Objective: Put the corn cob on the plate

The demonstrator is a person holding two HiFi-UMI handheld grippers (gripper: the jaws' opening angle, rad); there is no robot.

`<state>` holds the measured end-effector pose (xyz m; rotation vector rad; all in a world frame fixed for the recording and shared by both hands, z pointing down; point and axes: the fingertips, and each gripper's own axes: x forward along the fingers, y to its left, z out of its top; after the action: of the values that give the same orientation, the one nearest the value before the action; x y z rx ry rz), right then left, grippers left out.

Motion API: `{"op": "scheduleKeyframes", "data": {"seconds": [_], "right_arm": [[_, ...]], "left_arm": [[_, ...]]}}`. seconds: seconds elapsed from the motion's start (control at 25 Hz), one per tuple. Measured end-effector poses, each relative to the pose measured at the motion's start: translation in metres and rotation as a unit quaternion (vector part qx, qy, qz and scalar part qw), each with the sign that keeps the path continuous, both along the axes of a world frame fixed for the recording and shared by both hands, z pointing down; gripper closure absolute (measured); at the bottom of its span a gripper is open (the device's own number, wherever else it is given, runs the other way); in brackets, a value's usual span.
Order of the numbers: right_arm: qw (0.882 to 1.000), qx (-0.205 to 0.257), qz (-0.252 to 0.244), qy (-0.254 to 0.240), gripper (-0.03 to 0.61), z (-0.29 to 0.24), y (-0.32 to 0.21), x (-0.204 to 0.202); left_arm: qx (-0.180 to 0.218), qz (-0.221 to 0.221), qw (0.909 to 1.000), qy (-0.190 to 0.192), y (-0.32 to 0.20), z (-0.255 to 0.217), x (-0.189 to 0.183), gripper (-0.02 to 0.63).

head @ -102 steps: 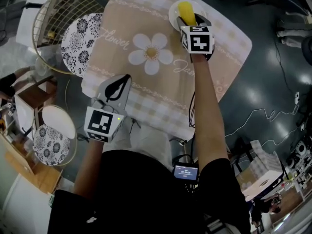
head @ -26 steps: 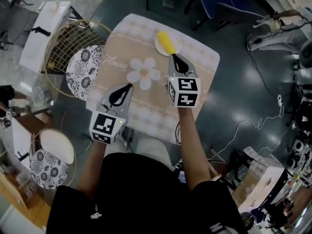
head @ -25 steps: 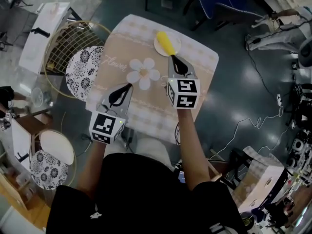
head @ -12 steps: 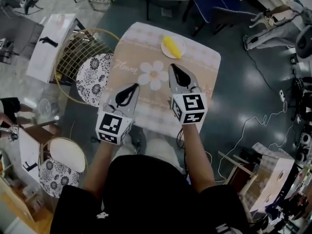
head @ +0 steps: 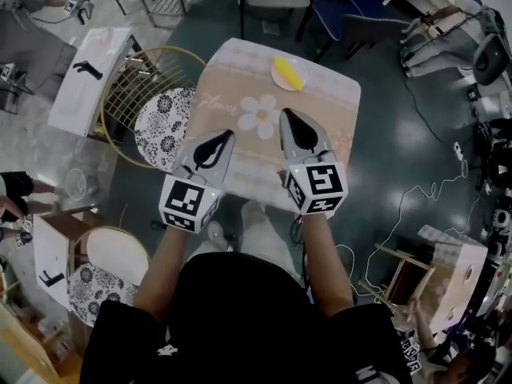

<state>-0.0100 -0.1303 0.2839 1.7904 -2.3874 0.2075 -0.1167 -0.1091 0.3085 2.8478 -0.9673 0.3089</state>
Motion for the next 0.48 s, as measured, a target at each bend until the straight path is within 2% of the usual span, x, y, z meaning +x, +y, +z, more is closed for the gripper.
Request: {"op": "scheduleKeyframes", "data": {"seconds": [0.48], "right_arm": [[0.999,0.036,0.015,0.02,0.577,-0.034,0.077,-0.065]], "left_arm": [[0.054,0.045,0.9975,0.003,0.073,-0.033,-0.046,0.609]]}}
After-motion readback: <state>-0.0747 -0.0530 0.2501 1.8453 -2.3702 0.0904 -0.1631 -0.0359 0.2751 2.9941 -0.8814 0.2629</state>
